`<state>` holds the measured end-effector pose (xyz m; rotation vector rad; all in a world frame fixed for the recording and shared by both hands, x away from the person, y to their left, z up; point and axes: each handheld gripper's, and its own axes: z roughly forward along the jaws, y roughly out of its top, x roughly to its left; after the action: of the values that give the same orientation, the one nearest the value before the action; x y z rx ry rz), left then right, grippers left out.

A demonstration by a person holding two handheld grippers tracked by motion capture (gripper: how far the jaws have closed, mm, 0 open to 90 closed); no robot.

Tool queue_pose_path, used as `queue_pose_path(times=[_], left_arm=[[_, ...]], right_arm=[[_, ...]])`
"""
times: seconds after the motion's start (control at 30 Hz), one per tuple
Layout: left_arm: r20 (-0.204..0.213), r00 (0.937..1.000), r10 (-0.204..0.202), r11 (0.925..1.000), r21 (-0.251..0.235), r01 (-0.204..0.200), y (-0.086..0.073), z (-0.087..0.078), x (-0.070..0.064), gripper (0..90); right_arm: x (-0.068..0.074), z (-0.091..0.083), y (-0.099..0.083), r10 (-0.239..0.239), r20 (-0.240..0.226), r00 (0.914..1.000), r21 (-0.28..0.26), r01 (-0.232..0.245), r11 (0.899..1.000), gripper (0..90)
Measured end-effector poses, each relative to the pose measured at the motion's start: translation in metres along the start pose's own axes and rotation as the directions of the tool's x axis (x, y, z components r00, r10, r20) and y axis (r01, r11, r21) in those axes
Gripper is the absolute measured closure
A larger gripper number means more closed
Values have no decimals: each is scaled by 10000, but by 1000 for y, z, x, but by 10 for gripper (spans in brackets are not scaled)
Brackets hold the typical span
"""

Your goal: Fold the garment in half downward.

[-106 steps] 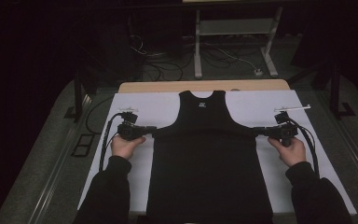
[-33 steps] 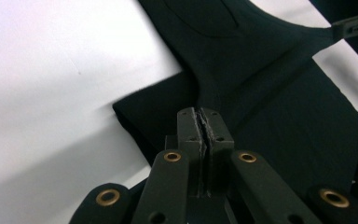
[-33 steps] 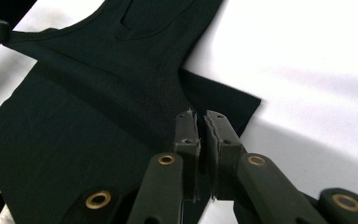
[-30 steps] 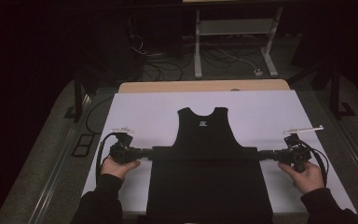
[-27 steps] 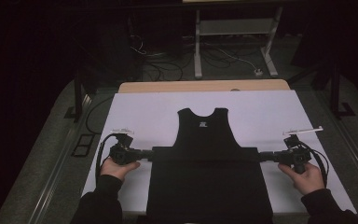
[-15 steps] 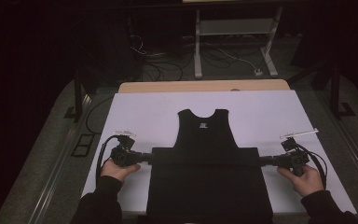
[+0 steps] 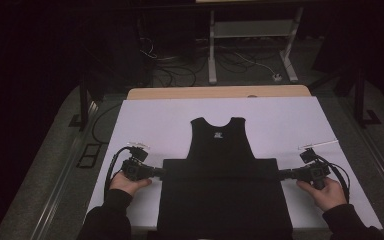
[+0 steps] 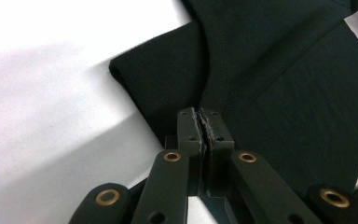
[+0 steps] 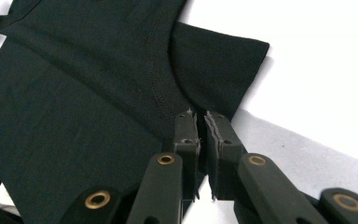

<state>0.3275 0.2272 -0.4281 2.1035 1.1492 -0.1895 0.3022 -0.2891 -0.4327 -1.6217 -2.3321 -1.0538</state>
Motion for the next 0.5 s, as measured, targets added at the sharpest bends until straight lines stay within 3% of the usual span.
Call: queue_pose_path(times=[0.3,0.5], left_arm=[[-156,9998,113,9999,-28,-113,0,2,0,838],[93,9999,-98,9986,-515,102,0,-4,2,618]], right_arm=[[0,2,0,-8,20,10000,142,8,9999,813],[1,0,0,97,249,9996,-72,-95,9999,723]])
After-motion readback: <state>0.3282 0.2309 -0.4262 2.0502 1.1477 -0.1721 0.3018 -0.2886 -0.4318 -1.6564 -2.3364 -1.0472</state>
